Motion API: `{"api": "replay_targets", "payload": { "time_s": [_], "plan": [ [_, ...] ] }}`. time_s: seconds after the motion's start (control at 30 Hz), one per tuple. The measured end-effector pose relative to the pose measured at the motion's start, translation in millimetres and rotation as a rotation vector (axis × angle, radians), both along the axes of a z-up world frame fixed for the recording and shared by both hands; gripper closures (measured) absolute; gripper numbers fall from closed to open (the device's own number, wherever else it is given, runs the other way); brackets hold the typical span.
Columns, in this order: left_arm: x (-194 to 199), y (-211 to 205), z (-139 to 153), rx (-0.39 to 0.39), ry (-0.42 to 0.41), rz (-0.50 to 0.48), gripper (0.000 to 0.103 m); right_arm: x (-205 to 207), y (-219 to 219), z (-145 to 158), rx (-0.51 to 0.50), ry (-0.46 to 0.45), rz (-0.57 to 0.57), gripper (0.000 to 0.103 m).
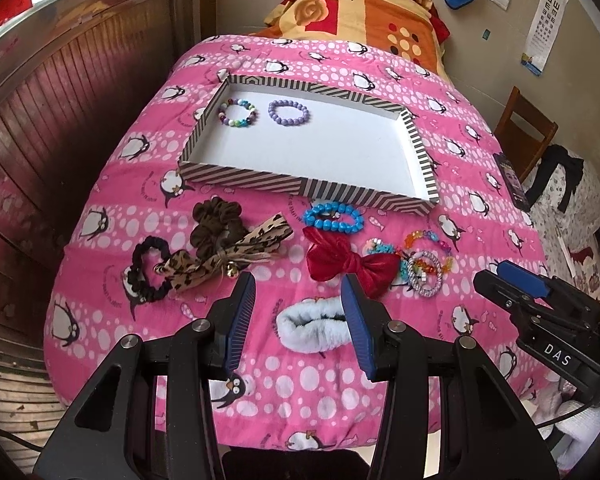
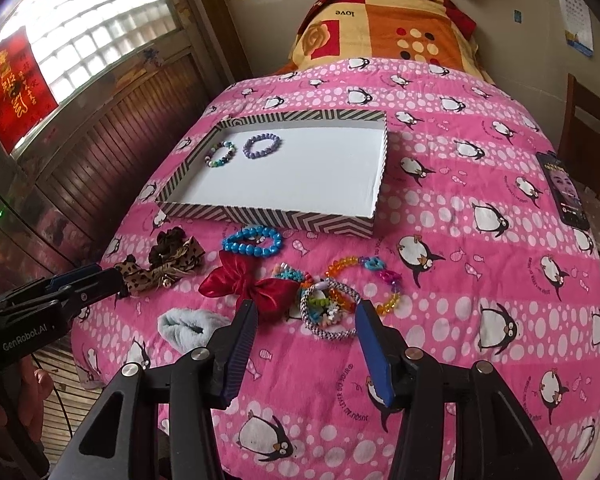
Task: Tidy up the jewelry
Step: 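Raise both open tools out of the tray back over the jewelry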
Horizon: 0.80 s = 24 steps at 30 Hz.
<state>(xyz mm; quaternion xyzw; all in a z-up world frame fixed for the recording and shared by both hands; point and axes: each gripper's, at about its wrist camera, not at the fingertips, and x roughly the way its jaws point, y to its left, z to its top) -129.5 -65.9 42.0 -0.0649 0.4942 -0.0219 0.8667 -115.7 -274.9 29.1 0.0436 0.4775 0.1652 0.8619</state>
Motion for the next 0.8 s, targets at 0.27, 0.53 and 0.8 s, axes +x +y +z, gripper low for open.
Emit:
{"api": "replay_targets", "payload": {
  "time_s": [0.27,0.53,0.8],
  "plan": [
    [-6.5,5.8,-4.0,-0.001,0.013,0.02,0.059,-5.2,-1.0,-2.7,-0.011,0.006,0.004,0.054],
    [-9.8,18.1,-4.5,-0.006,0.013,0.056,0.059,-3.0,-10.6,-3.0,-0.011,0.006,-0.012,0.054],
    [-11.6,44.6,-10.2,-0.031,0.041,0.111,0.059,-1.7,-24.6,-6.4,-0.006,0.015,-0.041,0.054]
  ]
}}
